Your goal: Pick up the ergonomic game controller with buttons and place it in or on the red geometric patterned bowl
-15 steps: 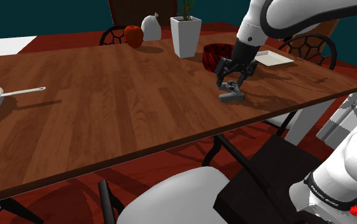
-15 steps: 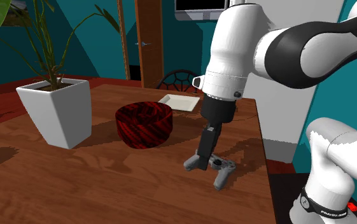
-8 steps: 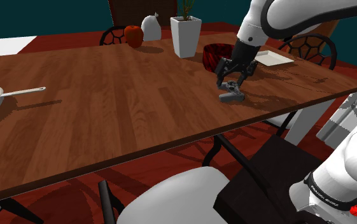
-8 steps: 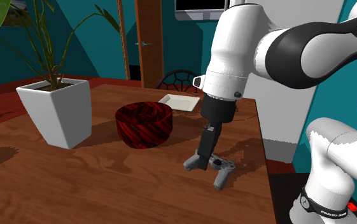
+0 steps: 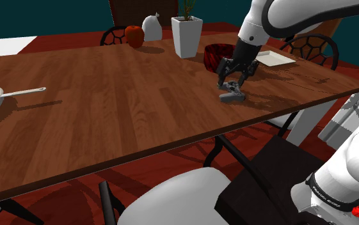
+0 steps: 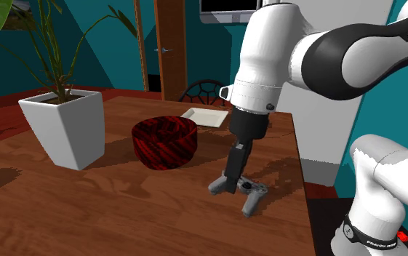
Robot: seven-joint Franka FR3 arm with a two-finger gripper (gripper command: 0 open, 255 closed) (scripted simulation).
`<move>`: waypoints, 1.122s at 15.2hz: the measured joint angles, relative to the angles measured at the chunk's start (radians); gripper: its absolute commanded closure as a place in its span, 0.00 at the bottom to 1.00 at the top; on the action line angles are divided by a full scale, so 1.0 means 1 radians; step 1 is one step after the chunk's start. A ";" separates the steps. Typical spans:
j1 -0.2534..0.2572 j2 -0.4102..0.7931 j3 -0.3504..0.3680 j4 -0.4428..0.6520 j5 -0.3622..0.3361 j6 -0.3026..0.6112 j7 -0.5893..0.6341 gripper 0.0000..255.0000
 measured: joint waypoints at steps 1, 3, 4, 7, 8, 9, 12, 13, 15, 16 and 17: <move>-0.001 -0.001 -0.002 0.008 -0.004 -0.010 0.001 1.00; 0.002 -0.003 -0.003 0.026 -0.005 -0.032 0.002 1.00; 0.003 -0.004 -0.003 0.036 -0.004 -0.045 0.004 1.00; 0.004 -0.002 -0.003 0.072 -0.005 -0.086 0.010 1.00; 0.004 -0.003 -0.003 0.072 -0.005 -0.086 0.010 0.00; 0.004 -0.002 -0.003 0.072 -0.005 -0.086 0.010 0.00; 0.006 -0.032 0.009 0.086 0.006 -0.170 0.057 0.00; 0.005 -0.030 0.010 0.087 0.007 -0.176 0.063 0.00; 0.007 -0.030 0.014 0.072 0.010 -0.167 0.069 0.00; 0.006 -0.025 0.014 0.065 0.011 -0.156 0.067 0.00; 0.007 -0.025 0.016 0.053 0.012 -0.145 0.067 0.00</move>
